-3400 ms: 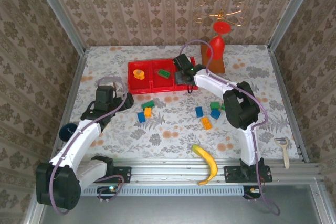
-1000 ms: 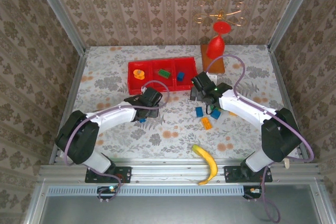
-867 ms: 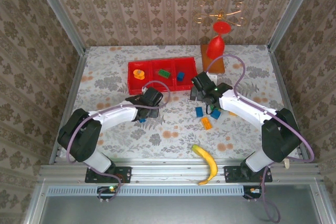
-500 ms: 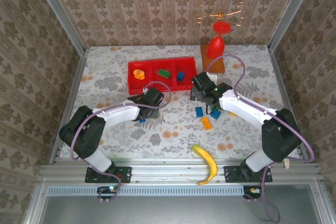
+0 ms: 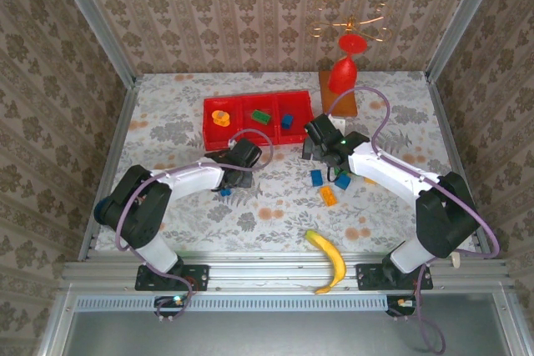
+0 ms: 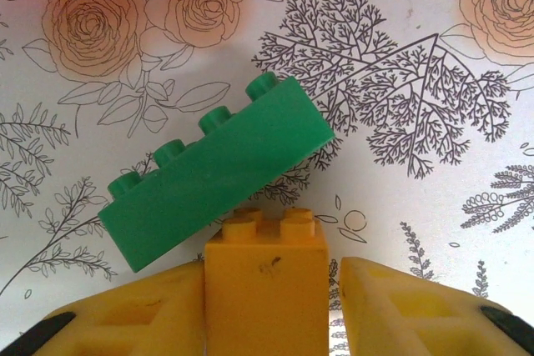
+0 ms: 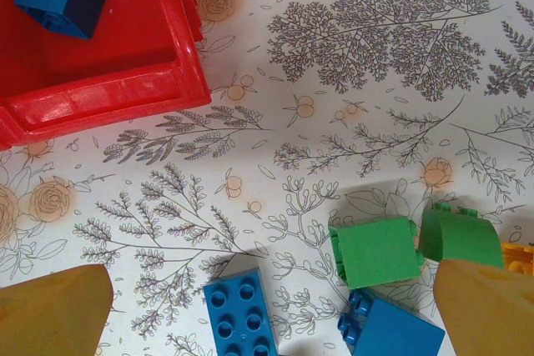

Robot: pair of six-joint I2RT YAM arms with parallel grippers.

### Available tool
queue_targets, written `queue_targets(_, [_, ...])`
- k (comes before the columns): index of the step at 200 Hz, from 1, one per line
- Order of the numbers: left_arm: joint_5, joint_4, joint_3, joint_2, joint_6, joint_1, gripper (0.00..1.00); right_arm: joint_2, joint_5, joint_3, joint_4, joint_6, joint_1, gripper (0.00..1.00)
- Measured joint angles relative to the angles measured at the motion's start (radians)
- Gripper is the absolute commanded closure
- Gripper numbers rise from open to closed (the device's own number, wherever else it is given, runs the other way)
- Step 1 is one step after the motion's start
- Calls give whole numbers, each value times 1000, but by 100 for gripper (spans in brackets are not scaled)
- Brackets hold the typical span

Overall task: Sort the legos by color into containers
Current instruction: Pick up the lego from the center of the table.

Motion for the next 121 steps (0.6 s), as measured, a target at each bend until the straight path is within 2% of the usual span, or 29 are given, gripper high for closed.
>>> queue_targets(69, [15, 6, 24, 39, 0, 0, 54, 0, 0, 0, 0, 1, 0, 0])
queue_targets(121, [26, 7, 34, 51, 4, 0, 66, 0, 0, 0, 0, 7, 0, 0])
